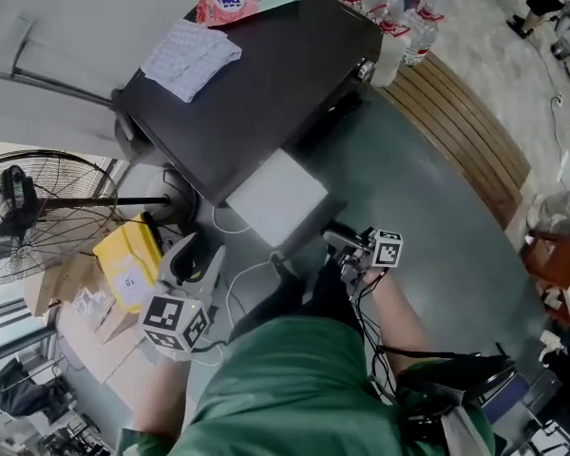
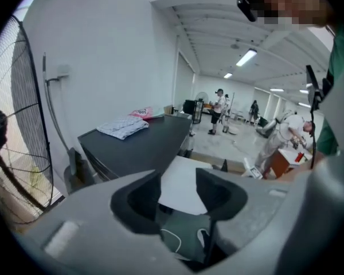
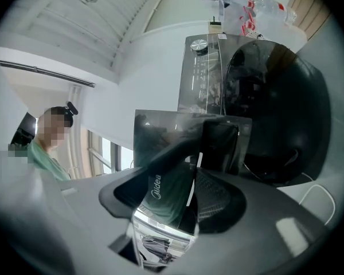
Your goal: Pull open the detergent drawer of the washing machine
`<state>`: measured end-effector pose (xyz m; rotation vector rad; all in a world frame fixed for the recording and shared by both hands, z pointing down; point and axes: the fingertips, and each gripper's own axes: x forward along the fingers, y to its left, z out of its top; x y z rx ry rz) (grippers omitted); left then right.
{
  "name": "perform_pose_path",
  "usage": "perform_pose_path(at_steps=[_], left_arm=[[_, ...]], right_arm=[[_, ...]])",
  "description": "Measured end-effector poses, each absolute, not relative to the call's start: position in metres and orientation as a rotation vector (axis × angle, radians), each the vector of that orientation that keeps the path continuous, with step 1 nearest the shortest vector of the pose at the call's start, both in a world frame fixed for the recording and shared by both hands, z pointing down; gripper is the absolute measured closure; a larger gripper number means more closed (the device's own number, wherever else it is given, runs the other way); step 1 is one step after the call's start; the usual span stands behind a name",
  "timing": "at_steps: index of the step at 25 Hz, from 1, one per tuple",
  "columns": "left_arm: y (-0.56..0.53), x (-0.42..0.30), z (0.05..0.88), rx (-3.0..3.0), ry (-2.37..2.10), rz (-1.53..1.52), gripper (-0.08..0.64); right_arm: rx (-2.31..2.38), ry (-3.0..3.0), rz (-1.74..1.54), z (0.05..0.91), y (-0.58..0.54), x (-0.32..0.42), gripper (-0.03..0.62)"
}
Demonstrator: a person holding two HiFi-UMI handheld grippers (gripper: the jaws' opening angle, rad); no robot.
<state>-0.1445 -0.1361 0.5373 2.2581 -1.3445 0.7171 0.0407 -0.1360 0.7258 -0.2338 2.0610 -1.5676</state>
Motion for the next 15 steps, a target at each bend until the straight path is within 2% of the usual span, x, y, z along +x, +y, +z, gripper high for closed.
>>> perform_pose_path(at_steps=[13,15], left_arm=[[-0.151,-0.155,0.529,2.278,-1.349,0.609,0.376],[-0.153,-0.161,0.523,2.278,-1.369,0.58,0.377]], right_arm=[[-0.638,2.242,-1.728,0.75,-0.124,0.052,0.359],[-0.764,2.34,-1.753,0.751,-0.12,0.054,0.389]])
